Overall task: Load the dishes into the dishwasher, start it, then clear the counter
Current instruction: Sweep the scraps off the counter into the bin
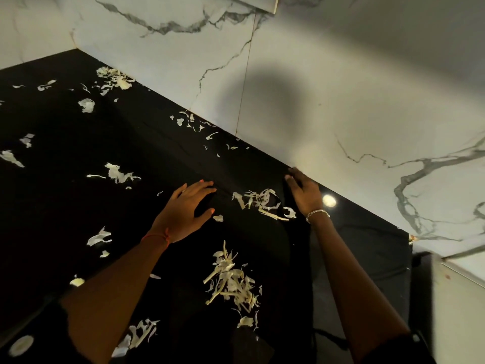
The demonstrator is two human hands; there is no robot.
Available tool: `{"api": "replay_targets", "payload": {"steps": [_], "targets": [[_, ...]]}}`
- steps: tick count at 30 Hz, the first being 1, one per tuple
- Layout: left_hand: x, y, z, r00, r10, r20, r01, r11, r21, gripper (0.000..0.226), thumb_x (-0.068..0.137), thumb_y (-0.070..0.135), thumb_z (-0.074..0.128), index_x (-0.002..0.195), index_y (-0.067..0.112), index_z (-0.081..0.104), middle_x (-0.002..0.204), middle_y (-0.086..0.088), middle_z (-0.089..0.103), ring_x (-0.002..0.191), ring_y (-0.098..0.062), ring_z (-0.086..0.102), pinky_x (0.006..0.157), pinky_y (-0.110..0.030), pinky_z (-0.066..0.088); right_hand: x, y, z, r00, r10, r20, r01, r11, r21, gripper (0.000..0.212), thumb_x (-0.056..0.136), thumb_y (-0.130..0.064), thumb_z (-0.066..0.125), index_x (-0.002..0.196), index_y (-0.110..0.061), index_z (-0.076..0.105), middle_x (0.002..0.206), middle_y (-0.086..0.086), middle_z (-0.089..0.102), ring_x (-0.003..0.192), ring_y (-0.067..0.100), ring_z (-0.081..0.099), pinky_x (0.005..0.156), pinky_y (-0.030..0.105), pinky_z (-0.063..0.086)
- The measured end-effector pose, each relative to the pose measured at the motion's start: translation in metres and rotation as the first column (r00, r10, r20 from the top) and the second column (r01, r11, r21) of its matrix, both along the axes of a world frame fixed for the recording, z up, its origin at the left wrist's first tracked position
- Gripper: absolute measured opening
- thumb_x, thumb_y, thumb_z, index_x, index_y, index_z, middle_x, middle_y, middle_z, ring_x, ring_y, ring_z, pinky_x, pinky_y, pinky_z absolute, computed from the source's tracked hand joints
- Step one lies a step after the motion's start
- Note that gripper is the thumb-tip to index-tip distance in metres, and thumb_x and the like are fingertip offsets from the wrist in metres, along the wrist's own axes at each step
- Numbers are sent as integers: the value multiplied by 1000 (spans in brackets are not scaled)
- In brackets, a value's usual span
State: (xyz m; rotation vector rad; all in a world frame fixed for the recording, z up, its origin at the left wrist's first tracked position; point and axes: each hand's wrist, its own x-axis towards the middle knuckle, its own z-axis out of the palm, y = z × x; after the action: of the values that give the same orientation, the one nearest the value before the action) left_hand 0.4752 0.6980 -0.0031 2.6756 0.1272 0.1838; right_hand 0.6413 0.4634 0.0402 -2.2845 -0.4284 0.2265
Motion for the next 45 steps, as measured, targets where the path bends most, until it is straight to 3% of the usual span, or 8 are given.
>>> {"api": "replay_targets", "payload": {"steps": [4,13,18,25,30,36,40,45], "targets": [[0,-1,1,1000,3,13,-3,1000,-5,53,89,44,42,138,26,36,149,12,28,133,6,8,112,-29,2,-23,2,-12,955,291,-52,-294,921,-257,55,97,-42,31,146,-20,19,156,1,10,143,15,2,116,37,1],[0,-1,2,1000,3,-21,-3,1000,7,58,87,51,36,138,25,37,149,10,28,140,-5,15,112,-31,2,-50,28,-19,952,304,-22,-302,932,-199,54,96,-41,36,144,-18,26,155,1,14,144,17,6,118,37,5],[-1,0,-1,1000,9,13,-8,999,-38,64,84,54,19,138,25,38,149,11,29,134,5,9,111,-28,1,-77,39,-19,897,437,-71,-424,894,145,39,98,-26,38,137,-17,40,151,-3,26,139,11,21,115,31,20],[-2,-1,1,999,5,54,-1,997,-73,43,96,23,30,137,20,41,149,6,31,136,0,12,112,-30,2,-88,61,-25,870,494,-10,-469,820,-327,50,100,-37,25,145,-17,20,156,2,7,144,12,-1,113,24,-7],[-2,-2,2,998,-12,55,17,996,-89,40,97,16,36,137,15,41,149,4,31,141,-11,17,114,-33,3,-117,53,-11,865,467,-185,-409,868,280,36,99,-18,38,132,-7,47,143,9,42,134,15,36,116,32,22],[0,-3,5,999,-15,39,19,995,-101,43,95,12,43,138,13,42,149,0,32,141,-15,19,114,-32,5,-152,43,-13,827,533,-177,-558,816,-148,53,98,-42,21,145,-18,24,155,2,15,142,7,5,116,28,-2],[-2,-2,7,999,-20,34,24,991,-130,43,95,13,42,138,10,39,150,-1,31,142,-14,17,115,-30,4,-161,23,2,975,202,-94,-187,972,144,44,98,-26,38,141,-17,33,152,-2,23,136,1,9,113,21,6],[-3,-3,9,1000,-13,22,17,985,-171,43,97,16,40,139,9,36,151,-3,28,142,-14,16,113,-25,2,-139,-17,-17,964,-267,16,252,886,-388,64,97,-43,28,146,-5,12,156,9,2,144,18,-4,117,33,-4]]}}
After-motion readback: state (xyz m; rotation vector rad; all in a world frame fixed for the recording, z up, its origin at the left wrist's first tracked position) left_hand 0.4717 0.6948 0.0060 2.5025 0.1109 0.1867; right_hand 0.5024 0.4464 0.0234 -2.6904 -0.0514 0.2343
